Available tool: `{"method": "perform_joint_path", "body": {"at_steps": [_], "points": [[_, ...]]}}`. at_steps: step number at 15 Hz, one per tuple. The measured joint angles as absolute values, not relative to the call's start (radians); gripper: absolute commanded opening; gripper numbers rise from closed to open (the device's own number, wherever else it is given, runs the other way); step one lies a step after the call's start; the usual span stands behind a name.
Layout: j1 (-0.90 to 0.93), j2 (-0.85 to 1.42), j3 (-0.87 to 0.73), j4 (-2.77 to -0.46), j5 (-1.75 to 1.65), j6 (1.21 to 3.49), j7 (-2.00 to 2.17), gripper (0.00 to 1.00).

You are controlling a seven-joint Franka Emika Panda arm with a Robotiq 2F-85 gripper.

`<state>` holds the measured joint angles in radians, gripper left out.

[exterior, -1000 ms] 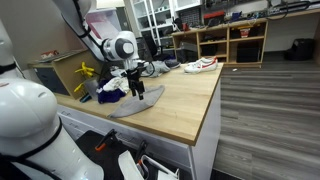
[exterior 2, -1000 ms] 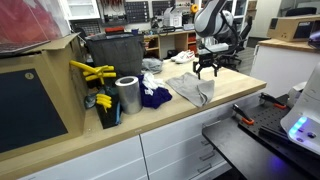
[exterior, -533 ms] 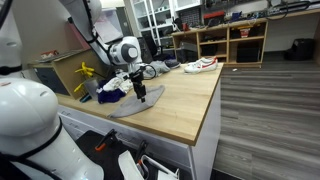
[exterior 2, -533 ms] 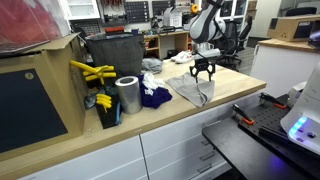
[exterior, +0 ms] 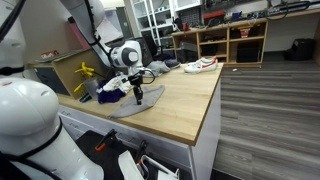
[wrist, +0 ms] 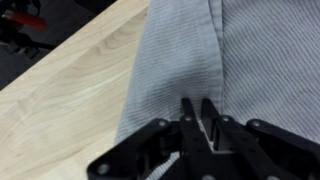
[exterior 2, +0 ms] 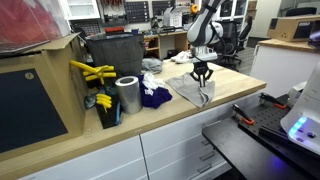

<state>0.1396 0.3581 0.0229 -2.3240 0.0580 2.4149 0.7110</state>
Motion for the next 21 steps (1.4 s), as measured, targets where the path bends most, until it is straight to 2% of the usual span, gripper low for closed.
{"method": "perform_joint_path", "body": {"at_steps": [11, 12, 13, 15, 21], "points": [[0.122, 0.208, 0.022, -2.422, 0.094, 2.249, 0.558, 0.00], [0.122, 0.198, 0.022, -2.431, 0.089, 2.253, 0.558, 0.03], [0.122, 0.193, 0.022, -2.435, 0.086, 2.261, 0.558, 0.27], [0.125, 0.193, 0.022, -2.435, 0.079, 2.292, 0.559, 0.31], [0.153, 0.246, 0.034, -2.389, 0.065, 2.412, 0.601, 0.74]]}}
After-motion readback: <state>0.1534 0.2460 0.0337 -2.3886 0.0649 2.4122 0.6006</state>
